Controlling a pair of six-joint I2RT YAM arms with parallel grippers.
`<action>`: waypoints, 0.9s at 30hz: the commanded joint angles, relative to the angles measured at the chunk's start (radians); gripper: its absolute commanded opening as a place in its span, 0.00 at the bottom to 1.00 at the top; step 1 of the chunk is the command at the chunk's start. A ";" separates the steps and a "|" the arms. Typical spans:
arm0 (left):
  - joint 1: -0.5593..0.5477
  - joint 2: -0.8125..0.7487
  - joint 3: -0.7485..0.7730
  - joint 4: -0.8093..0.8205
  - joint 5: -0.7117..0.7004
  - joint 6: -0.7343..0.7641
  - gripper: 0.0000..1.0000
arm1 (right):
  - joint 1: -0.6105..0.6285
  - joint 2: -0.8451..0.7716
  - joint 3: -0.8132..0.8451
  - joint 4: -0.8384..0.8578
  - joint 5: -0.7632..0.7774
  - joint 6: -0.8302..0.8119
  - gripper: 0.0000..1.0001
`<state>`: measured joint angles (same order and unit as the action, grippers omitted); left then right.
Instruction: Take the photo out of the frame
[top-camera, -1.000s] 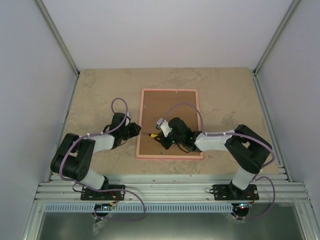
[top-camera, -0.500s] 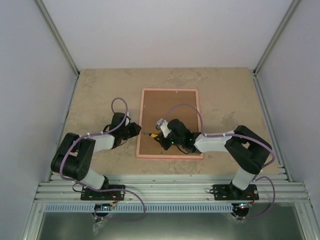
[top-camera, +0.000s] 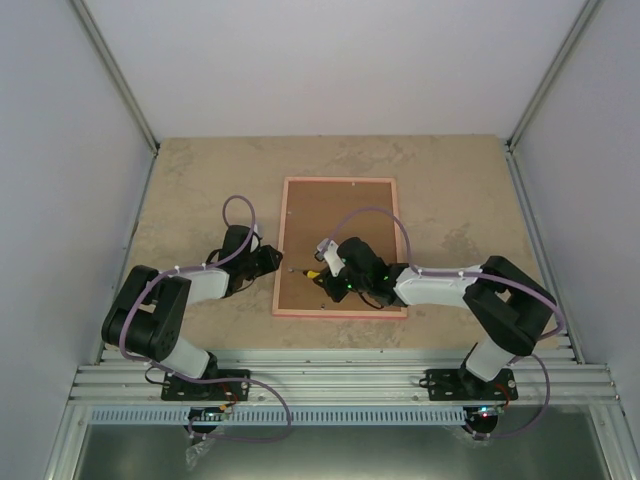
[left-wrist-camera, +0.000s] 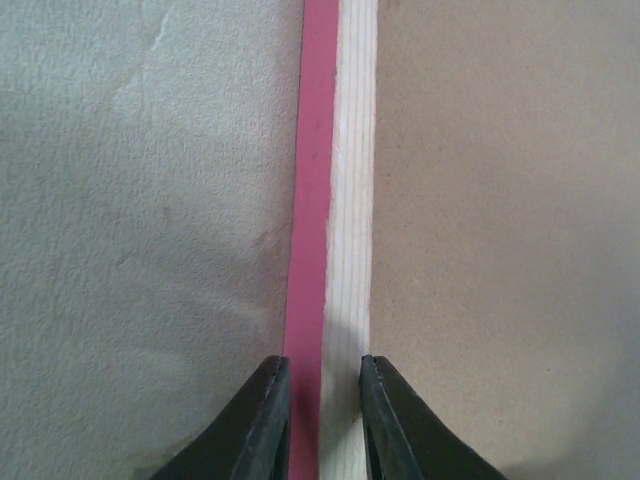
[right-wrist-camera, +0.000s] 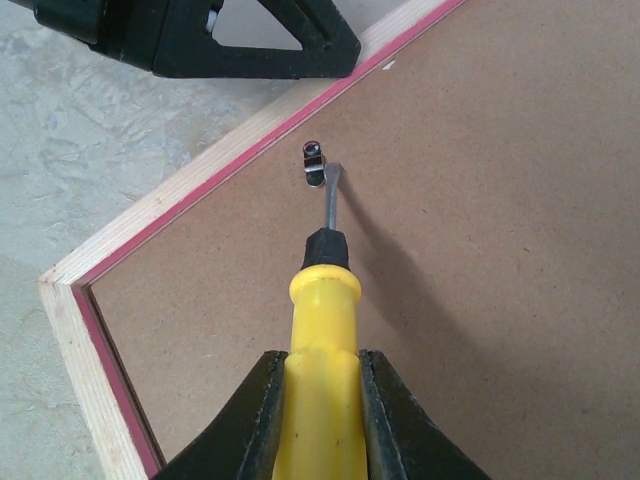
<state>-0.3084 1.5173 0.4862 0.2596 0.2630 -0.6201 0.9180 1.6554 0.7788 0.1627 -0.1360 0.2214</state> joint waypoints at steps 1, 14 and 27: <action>0.002 0.014 0.000 -0.052 0.009 0.018 0.24 | 0.007 -0.022 0.015 -0.041 -0.003 -0.007 0.01; 0.001 0.094 0.079 -0.078 0.001 0.022 0.36 | 0.007 -0.051 0.016 0.016 0.066 0.008 0.00; 0.000 0.247 0.283 -0.184 -0.089 0.055 0.36 | -0.005 -0.063 -0.013 0.073 0.099 0.009 0.00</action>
<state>-0.3084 1.6955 0.7082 0.1696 0.2195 -0.5938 0.9176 1.6241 0.7753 0.1806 -0.0643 0.2260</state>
